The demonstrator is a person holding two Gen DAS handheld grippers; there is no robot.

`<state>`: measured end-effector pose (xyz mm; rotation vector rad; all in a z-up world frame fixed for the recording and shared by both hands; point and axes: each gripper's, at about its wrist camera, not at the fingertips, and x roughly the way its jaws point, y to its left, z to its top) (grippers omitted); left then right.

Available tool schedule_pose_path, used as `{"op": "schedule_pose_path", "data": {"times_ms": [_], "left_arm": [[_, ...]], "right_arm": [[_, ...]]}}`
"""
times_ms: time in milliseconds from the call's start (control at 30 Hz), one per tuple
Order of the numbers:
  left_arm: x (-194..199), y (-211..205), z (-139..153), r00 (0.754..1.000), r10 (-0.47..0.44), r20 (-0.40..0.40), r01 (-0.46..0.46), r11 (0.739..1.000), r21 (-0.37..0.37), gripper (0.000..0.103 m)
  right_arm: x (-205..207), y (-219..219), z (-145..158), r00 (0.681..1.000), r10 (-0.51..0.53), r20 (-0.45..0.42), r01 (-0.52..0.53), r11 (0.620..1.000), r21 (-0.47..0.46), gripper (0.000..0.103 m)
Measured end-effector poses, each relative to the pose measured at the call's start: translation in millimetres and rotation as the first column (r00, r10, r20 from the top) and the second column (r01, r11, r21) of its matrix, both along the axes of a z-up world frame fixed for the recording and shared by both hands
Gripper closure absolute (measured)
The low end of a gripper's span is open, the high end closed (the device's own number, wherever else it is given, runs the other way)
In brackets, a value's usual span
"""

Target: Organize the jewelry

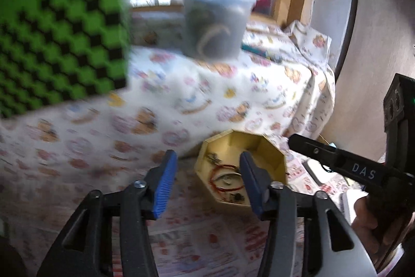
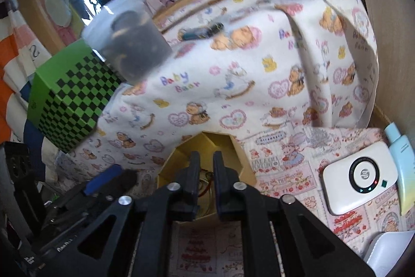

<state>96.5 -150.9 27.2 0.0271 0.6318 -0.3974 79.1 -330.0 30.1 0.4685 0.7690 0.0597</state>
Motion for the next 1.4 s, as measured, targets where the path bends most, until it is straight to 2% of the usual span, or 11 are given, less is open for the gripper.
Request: {"op": "schedule_pose_path", "data": {"times_ms": [100, 167, 300, 467, 533, 667, 733, 800, 967, 1233, 1400], "left_arm": [[-15, 17, 9, 0.994, 0.063, 0.093, -0.064, 0.998, 0.001, 0.038], [-24, 31, 13, 0.987, 0.091, 0.134, -0.09, 0.996, -0.012, 0.038], [-43, 58, 22, 0.966, 0.149, 0.214, -0.145, 0.989, -0.032, 0.026], [-67, 85, 31, 0.932, 0.188, 0.309, -0.182, 0.982, -0.049, 0.014], [-74, 94, 32, 0.922, 0.197, 0.332, -0.188, 0.98, -0.06, 0.007], [-92, 107, 31, 0.863, 0.267, 0.429, -0.258, 0.963, -0.08, 0.001], [-101, 114, 29, 0.851, 0.257, 0.458, -0.244, 0.966, -0.09, 0.001], [-107, 118, 25, 0.843, 0.256, 0.473, -0.236, 0.966, -0.102, 0.001], [-105, 129, 9, 0.845, 0.272, 0.46, -0.244, 0.962, -0.12, 0.001], [-89, 134, -15, 0.846, 0.292, 0.445, -0.29, 0.954, -0.074, 0.001], [-84, 134, -23, 0.852, 0.302, 0.427, -0.302, 0.951, -0.07, 0.001]], "right_arm": [[-8, 9, 13, 0.999, 0.009, 0.038, -0.008, 0.999, -0.039, 0.089], [-16, 19, 26, 0.996, 0.026, 0.087, -0.02, 0.997, -0.076, 0.085], [-32, 39, 45, 0.983, 0.057, 0.174, -0.031, 0.988, -0.15, 0.076], [-50, 64, 57, 0.961, 0.086, 0.264, -0.023, 0.972, -0.235, 0.058], [-56, 70, 60, 0.95, 0.086, 0.301, -0.011, 0.97, -0.244, 0.036], [-66, 83, 57, 0.928, 0.103, 0.359, 0.005, 0.958, -0.288, 0.021], [-70, 90, 54, 0.919, 0.117, 0.377, 0.014, 0.945, -0.327, 0.008], [-72, 95, 48, 0.913, 0.115, 0.392, 0.029, 0.939, -0.342, 0.0], [-70, 101, 34, 0.919, 0.108, 0.378, 0.032, 0.938, -0.346, 0.0], [-60, 110, 12, 0.938, 0.099, 0.332, 0.048, 0.912, -0.407, 0.0], [-61, 111, 8, 0.936, 0.075, 0.345, 0.087, 0.898, -0.432, 0.0]]}}
